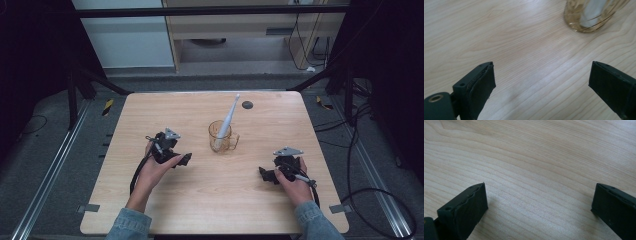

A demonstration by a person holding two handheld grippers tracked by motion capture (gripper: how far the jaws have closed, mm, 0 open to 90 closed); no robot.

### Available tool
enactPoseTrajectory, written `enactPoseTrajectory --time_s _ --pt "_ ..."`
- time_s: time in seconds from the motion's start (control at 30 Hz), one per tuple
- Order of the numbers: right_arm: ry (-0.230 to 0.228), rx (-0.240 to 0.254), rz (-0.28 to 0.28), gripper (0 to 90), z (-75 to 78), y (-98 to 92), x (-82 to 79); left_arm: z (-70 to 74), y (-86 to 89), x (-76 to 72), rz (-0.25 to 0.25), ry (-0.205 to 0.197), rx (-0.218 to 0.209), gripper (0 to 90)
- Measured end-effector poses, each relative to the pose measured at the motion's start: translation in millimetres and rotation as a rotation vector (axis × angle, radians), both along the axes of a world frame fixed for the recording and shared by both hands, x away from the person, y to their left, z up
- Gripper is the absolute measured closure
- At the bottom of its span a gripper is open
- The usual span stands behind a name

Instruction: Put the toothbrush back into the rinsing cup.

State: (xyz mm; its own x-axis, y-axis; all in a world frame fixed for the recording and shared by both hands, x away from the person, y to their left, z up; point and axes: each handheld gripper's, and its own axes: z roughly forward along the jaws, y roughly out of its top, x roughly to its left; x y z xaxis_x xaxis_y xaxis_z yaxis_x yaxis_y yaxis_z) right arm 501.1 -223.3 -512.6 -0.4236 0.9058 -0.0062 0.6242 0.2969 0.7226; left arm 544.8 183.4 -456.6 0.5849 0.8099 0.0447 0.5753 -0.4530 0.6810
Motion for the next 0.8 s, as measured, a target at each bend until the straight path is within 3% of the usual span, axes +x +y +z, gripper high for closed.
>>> enactPoseTrajectory --time_s 0.23,0.47,0.8 --pt "0.000 0.000 0.000 0.3 0.0 0.0 0.0 -10.7 22.3 4.6 0.060 0.021 0.004 6.8" --pt "0.000 0.000 0.000 0.3 0.0 0.0 0.0 -12.9 41.6 7.1 0.109 0.005 0.001 6.5" --pt "0.002 0.001 -0.004 0.3 0.1 0.9 0.4 -11.5 64.7 4.6 0.167 -0.014 -0.035 6.6"
